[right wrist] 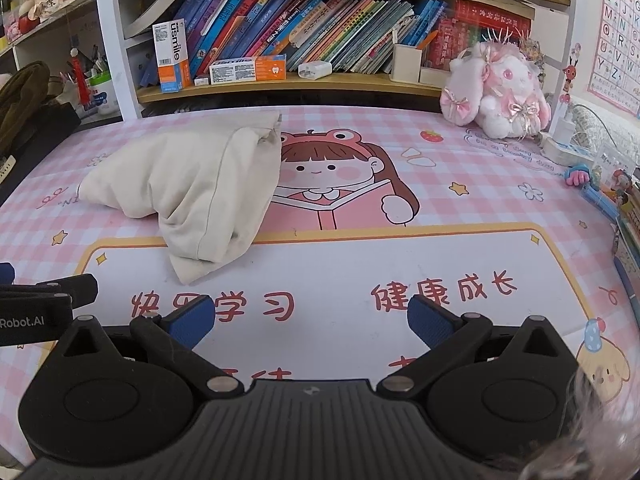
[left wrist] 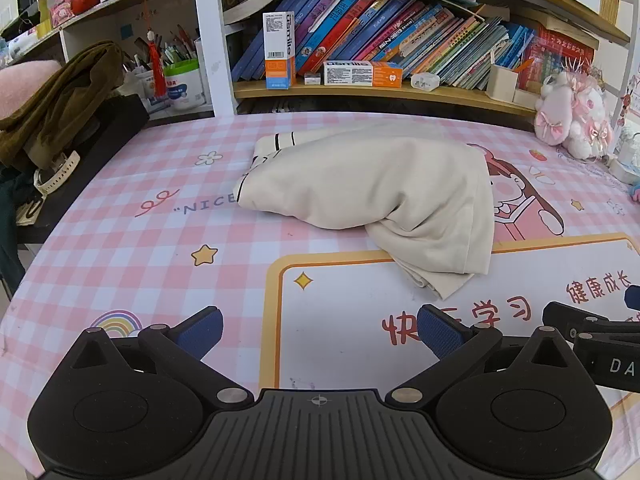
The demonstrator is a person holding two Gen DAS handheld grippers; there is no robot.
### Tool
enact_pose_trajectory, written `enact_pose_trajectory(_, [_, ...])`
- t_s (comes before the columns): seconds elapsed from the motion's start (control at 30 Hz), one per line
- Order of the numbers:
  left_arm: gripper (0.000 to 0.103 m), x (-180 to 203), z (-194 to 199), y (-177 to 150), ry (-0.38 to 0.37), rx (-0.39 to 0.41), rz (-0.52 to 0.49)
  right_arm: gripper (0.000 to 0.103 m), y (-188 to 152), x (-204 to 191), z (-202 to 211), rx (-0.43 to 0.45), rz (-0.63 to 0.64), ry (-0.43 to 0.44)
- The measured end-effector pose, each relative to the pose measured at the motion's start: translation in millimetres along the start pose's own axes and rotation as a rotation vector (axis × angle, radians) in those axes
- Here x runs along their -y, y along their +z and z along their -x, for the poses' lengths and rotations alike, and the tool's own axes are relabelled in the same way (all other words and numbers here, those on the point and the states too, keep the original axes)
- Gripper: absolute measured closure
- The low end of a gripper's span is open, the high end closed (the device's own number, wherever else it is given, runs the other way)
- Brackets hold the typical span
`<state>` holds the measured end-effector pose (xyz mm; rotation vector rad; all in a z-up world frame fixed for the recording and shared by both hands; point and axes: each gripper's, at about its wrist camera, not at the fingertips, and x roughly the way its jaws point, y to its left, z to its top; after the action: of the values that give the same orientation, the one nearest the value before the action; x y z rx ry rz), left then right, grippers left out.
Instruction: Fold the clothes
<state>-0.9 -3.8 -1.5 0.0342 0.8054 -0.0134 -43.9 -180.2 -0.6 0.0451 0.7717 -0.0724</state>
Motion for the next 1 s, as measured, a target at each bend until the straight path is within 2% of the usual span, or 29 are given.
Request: enact_pose_trajectory(1.0, [0.000,-0.6,-1.6,1.5,0.002,0.000,-0.020,0.000,1.2,0.0,-2.5,-0.004,-0.007,-0.001])
